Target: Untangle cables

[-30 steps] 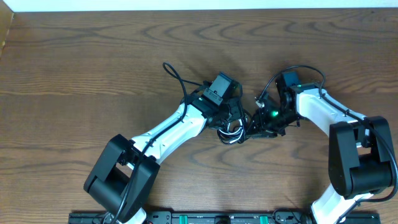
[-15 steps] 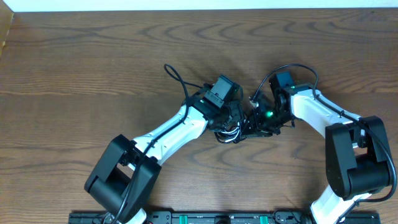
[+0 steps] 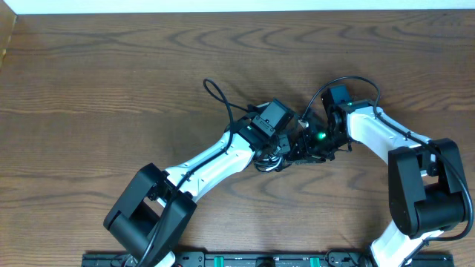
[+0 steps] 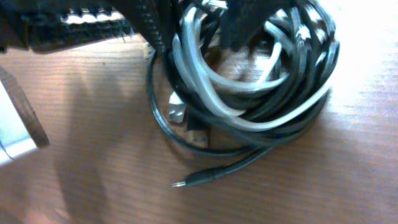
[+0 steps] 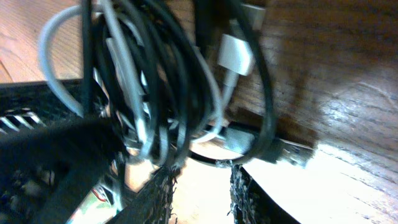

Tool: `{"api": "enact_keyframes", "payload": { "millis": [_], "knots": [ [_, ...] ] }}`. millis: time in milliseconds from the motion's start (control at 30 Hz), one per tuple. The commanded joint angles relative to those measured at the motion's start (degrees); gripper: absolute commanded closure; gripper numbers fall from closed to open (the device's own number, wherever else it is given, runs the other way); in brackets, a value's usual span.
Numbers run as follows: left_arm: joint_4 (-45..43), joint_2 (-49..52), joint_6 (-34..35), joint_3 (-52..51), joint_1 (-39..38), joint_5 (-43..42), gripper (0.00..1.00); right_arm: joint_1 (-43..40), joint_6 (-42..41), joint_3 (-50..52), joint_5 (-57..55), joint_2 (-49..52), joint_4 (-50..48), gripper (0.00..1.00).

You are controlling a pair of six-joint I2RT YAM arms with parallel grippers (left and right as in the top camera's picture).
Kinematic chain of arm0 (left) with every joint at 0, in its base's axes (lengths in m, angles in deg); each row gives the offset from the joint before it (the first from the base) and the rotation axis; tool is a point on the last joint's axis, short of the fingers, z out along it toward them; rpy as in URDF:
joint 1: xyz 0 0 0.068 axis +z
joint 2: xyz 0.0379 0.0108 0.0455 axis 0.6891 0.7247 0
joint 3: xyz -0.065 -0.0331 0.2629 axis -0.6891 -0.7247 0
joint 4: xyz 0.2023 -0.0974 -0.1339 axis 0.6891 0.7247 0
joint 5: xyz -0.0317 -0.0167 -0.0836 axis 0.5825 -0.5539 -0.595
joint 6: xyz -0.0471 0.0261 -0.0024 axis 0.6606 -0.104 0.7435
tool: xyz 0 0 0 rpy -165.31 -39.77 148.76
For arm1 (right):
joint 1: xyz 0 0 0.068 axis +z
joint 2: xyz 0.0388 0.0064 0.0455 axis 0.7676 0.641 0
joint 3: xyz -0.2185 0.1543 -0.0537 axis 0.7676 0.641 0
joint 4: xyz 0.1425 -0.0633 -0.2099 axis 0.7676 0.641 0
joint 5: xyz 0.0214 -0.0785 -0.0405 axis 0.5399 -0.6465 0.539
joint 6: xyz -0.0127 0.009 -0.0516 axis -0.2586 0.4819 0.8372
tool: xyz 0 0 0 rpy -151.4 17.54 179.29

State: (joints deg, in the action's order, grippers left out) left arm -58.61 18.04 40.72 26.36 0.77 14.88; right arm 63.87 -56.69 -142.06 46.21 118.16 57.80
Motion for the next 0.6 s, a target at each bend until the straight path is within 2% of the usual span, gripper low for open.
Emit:
{"api": "enact_keyframes", "payload": {
  "millis": [0,67,233,400,567],
  "knots": [
    [0.5,0.02,-0.04,-0.98,0.07,4.13,0.87,0.31,1.86,0.17,0.66,0.33,-0.11,0.71],
    [0.52,0.0,-0.04,-0.98,0.09,4.11,0.92,0.31,1.84,0.17,-0.44,0.33,-0.09,0.7],
    [0.92,0.0,-0.07,-0.98,0.72,3.61,0.92,-0.28,1.6,0.17,0.98,0.33,0.07,0.71],
    [1.01,0.0,0.0,-0.98,4.74,-7.54,0.92,-3.17,1.88,0.15,16.31,0.33,0.07,0.71],
    [0.98,0.0,1.92,-0.98,9.33,-16.96,0.92,-4.92,1.81,0.15,23.37,0.33,0.07,0.7]
  ]
}}
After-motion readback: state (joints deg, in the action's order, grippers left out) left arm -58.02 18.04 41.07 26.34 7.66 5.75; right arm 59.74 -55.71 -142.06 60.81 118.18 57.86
